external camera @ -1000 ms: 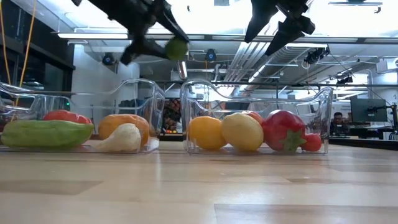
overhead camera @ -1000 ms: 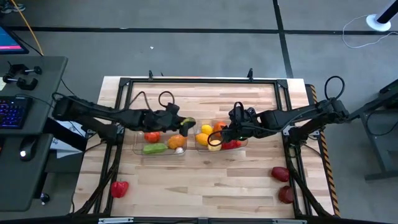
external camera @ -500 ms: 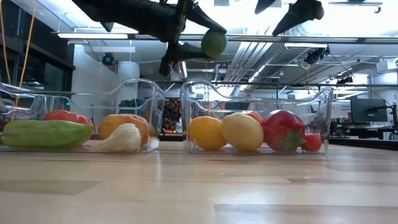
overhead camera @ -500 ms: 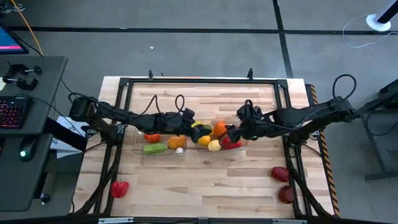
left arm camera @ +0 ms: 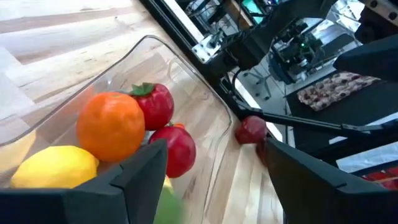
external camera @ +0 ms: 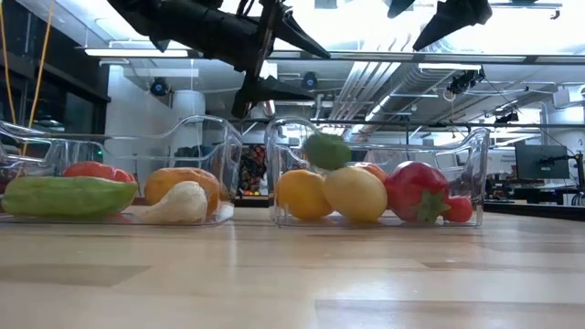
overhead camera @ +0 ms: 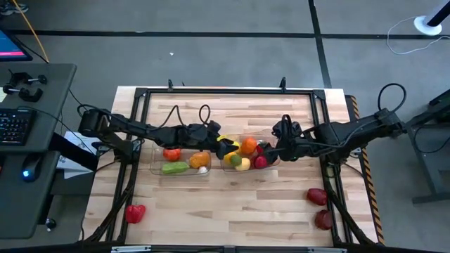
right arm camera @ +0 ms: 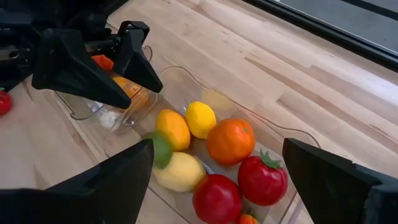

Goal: Sort produce into baskets
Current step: Put the green lime into the right transparent bin, then put the top red apple into the right transparent bin, then put the red apple into the right transparent bin

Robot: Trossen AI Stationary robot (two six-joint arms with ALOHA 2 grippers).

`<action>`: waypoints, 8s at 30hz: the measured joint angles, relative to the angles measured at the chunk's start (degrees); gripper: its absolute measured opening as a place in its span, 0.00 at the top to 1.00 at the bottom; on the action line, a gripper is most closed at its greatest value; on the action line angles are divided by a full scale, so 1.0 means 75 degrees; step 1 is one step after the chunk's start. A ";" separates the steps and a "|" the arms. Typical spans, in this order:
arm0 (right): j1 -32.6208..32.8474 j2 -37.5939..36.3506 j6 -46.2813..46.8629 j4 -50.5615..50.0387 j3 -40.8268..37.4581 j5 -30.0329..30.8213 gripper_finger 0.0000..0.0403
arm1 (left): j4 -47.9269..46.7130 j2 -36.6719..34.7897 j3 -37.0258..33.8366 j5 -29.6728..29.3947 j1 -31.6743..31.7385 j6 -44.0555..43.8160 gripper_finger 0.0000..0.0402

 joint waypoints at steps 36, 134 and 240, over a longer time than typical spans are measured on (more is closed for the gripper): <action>0.4073 0.0026 0.5165 -0.1605 -0.3495 -0.6964 0.13 | 0.2599 -0.0777 0.0003 0.2228 -0.0026 0.0161 0.35; 0.4871 0.1893 0.8230 0.2354 -0.4157 -0.9272 0.11 | 0.0006 -0.3896 0.0000 0.3108 -0.0251 0.0589 0.35; 0.1314 0.2844 0.0308 0.1876 -0.0262 -0.3815 1.00 | -0.4158 -0.3429 0.0000 0.2764 -0.1708 -0.0319 0.35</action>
